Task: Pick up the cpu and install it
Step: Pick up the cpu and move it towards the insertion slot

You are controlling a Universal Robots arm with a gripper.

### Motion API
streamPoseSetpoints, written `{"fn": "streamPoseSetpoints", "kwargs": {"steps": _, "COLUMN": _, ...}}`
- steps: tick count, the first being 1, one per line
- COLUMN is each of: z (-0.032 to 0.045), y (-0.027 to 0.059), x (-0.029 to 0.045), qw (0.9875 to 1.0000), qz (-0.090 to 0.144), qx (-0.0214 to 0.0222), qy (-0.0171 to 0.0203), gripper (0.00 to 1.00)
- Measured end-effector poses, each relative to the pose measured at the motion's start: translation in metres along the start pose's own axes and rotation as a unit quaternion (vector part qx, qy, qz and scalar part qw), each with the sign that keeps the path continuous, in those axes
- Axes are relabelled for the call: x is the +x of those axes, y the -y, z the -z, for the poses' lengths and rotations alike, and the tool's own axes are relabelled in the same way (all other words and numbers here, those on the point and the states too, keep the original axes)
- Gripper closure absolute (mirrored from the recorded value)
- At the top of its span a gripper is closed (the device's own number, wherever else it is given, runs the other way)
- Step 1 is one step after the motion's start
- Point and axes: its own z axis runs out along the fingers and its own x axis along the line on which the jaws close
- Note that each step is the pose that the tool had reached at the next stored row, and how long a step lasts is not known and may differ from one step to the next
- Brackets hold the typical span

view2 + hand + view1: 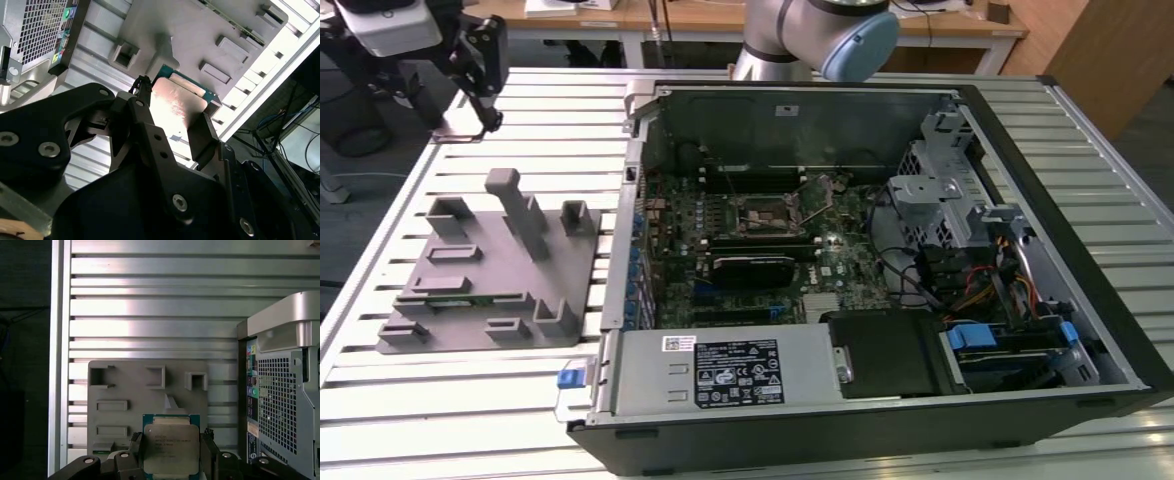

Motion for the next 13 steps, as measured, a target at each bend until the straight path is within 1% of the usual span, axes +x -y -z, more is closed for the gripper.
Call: {"fn": "streamPoseSetpoints", "kwargs": {"steps": 13, "z": 0.0000, "y": -0.0004, "x": -0.0132, "qw": 1.0000, "qz": 0.000, "qx": 0.0000, "qy": 0.0000, "gripper": 0.46}}
